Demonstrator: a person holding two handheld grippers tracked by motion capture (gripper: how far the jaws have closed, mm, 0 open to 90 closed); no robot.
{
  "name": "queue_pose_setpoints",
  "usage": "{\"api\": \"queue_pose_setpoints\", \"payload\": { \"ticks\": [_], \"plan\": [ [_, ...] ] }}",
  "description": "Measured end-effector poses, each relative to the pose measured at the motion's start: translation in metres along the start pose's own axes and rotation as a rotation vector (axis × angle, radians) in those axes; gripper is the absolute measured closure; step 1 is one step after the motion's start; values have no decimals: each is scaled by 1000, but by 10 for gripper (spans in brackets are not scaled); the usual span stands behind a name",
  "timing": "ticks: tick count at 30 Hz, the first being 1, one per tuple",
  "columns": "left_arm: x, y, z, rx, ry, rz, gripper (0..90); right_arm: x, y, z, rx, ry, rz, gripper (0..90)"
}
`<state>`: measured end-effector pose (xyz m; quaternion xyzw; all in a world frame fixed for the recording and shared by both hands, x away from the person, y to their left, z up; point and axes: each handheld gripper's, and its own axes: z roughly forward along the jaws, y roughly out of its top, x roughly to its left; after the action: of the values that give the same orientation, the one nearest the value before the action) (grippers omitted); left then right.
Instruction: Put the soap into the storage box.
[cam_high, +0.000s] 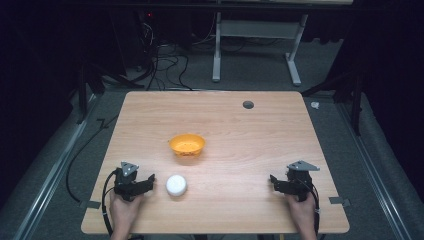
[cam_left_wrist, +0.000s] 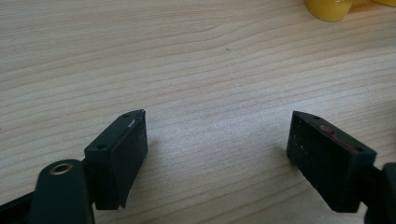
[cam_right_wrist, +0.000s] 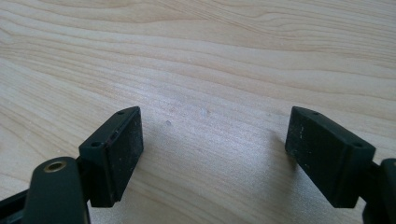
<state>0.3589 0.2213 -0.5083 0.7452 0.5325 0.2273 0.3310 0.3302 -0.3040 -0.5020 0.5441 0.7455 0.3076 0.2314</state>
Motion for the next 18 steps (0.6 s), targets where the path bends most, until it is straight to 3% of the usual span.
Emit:
{"api": "queue_pose_setpoints", "payload": {
  "ticks": [18],
  "plan": [
    [-1, 0, 0, 1, 2, -8, 205, 0, 0, 0, -1, 0, -8, 197]
  ]
}}
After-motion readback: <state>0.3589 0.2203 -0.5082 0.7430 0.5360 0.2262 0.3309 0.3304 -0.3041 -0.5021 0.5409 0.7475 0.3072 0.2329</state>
